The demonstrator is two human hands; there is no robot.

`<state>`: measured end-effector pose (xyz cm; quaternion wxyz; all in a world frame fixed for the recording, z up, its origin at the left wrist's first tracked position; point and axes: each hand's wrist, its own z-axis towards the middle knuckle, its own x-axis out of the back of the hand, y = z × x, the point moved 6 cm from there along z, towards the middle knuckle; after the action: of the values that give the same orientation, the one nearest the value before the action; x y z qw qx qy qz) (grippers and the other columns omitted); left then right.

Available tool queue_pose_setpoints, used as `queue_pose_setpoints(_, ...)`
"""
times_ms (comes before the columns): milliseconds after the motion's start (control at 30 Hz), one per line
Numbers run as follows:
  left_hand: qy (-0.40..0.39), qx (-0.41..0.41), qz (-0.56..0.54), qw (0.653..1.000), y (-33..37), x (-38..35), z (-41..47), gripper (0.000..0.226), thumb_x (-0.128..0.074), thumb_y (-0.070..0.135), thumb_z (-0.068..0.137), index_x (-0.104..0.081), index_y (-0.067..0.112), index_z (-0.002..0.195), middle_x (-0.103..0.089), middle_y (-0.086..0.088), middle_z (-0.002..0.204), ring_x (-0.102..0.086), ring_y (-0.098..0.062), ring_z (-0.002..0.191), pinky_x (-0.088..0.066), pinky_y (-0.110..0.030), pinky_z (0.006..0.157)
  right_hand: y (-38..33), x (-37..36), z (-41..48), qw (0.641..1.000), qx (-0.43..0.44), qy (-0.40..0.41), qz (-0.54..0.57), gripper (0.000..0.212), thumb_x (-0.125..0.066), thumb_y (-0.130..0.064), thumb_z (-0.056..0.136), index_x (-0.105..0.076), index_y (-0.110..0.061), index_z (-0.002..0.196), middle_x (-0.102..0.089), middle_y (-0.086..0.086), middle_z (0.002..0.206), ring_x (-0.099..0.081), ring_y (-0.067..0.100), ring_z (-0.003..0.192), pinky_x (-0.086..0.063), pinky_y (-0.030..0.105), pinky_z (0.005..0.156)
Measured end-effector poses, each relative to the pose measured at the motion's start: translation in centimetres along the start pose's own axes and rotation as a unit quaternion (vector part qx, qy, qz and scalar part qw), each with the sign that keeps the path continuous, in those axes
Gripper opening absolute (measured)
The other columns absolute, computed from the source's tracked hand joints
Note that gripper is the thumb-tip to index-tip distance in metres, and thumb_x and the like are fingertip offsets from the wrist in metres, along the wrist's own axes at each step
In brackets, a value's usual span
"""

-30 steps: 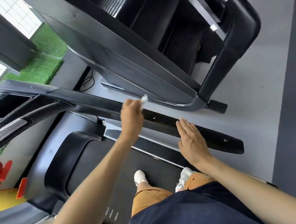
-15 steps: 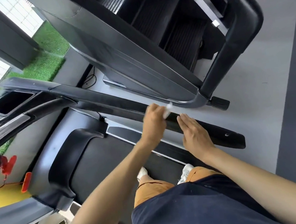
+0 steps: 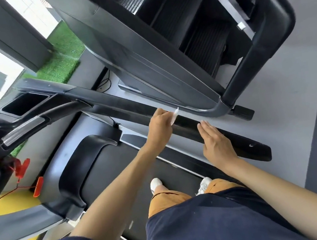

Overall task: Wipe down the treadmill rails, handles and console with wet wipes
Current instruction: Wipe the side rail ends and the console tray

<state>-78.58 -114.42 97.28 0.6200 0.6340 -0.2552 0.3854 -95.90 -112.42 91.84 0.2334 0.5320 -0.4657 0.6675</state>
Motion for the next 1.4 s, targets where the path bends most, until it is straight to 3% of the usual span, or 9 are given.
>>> queue_pose_setpoints(167, 0.048, 0.101, 0.081, 0.99, -3.2, 1.7, 1.0, 0.021, -0.048, -0.019, 0.079, -0.065, -0.008, 0.085, -0.042, -0.008, 0.082, -0.045, -0.028, 0.078, -0.034, -0.034, 0.064, -0.2, -0.3, 0.2, 1.0, -0.009, 0.011, -0.003, 0.062, -0.068, 0.015, 0.07, -0.052, 0.009, 0.129, -0.054, 0.027, 0.131, -0.053, 0.039, 0.123, -0.038, 0.04, 0.101)
queue_pose_setpoints(267, -0.001, 0.023, 0.059, 0.998, 0.5, -3.1, -1.4, 0.029, -0.049, -0.025, 0.063, -0.064, -0.006, 0.077, -0.044, -0.009, 0.075, -0.045, -0.029, 0.069, -0.029, -0.031, 0.06, -0.1, -0.2, 0.1, 1.0, -0.006, 0.008, 0.004, 0.063, -0.07, 0.012, 0.071, -0.05, 0.009, 0.131, -0.051, 0.027, 0.134, -0.05, 0.038, 0.126, -0.035, 0.038, 0.103)
queue_pose_setpoints(400, -0.035, -0.063, 0.017, 0.997, 3.6, -3.9, -1.4, 0.022, -0.053, -0.02, 0.073, -0.065, -0.002, 0.073, -0.041, -0.003, 0.073, -0.039, -0.02, 0.068, -0.028, -0.029, 0.058, 0.5, 0.1, -0.6, 0.999, -0.014, 0.016, 0.026, 0.068, -0.069, 0.01, 0.073, -0.043, 0.011, 0.135, -0.045, 0.028, 0.139, -0.043, 0.039, 0.131, -0.032, 0.041, 0.108)
queue_pose_setpoints(533, 0.082, 0.069, 0.053, 0.993, -0.6, 2.6, 2.8, 0.023, -0.047, -0.014, 0.085, -0.066, -0.007, 0.095, -0.05, -0.009, 0.089, -0.046, -0.023, 0.078, -0.027, -0.02, 0.065, 1.6, 0.7, -1.8, 0.997, -0.042, 0.05, 0.039, 0.06, -0.059, 0.014, 0.078, -0.043, 0.01, 0.136, -0.044, 0.027, 0.141, -0.042, 0.039, 0.132, -0.033, 0.045, 0.11)
queue_pose_setpoints(667, 0.05, 0.175, 0.143, 0.973, -2.6, 1.8, 3.3, 0.028, -0.04, -0.013, 0.084, -0.059, -0.007, 0.104, -0.052, -0.02, 0.112, -0.047, -0.034, 0.102, -0.032, -0.029, 0.071, 2.6, 0.8, -2.9, 0.994, -0.076, 0.06, 0.042, 0.057, -0.057, 0.013, 0.08, -0.043, 0.01, 0.135, -0.043, 0.028, 0.141, -0.042, 0.04, 0.132, -0.036, 0.047, 0.109)
queue_pose_setpoints(967, -0.169, -0.042, 0.032, 0.984, 7.3, -7.5, -0.3, 0.02, -0.045, -0.014, 0.078, -0.062, -0.007, 0.086, -0.048, -0.014, 0.083, -0.053, -0.036, 0.084, -0.037, -0.036, 0.068, 5.1, 1.2, -5.6, 0.989, -0.122, 0.078, 0.03, 0.072, -0.076, 0.015, 0.062, -0.049, 0.012, 0.129, -0.05, 0.029, 0.134, -0.051, 0.041, 0.124, -0.039, 0.047, 0.101)
queue_pose_setpoints(1067, -0.096, -0.01, 0.025, 0.995, 5.2, -3.4, 3.2, 0.019, -0.046, -0.012, 0.081, -0.064, -0.006, 0.083, -0.047, -0.012, 0.082, -0.049, -0.029, 0.075, -0.031, -0.031, 0.065, 5.0, 1.6, -5.5, 0.988, -0.126, 0.085, 0.025, 0.067, -0.076, 0.015, 0.062, -0.054, 0.012, 0.125, -0.056, 0.028, 0.128, -0.056, 0.04, 0.118, -0.04, 0.044, 0.098)
queue_pose_setpoints(1233, 0.014, 0.143, 0.149, 0.978, -0.7, 0.4, 3.2, 0.024, -0.042, -0.012, 0.079, -0.059, -0.01, 0.095, -0.054, -0.024, 0.103, -0.051, -0.039, 0.098, -0.031, -0.031, 0.072, 5.0, 2.0, -5.5, 0.987, -0.134, 0.084, 0.025, 0.057, -0.072, 0.014, 0.067, -0.057, 0.011, 0.122, -0.06, 0.026, 0.124, -0.059, 0.039, 0.114, -0.046, 0.046, 0.095)
queue_pose_setpoints(1400, -0.054, 0.051, 0.109, 0.991, 5.9, -7.4, -1.0, 0.03, -0.044, -0.016, 0.076, -0.062, -0.007, 0.097, -0.054, -0.021, 0.095, -0.048, -0.035, 0.092, -0.028, -0.027, 0.071, 5.3, 1.9, -6.3, 0.989, -0.133, 0.053, 0.025, 0.059, -0.076, 0.012, 0.064, -0.059, 0.011, 0.119, -0.061, 0.025, 0.123, -0.06, 0.038, 0.113, -0.045, 0.045, 0.095)
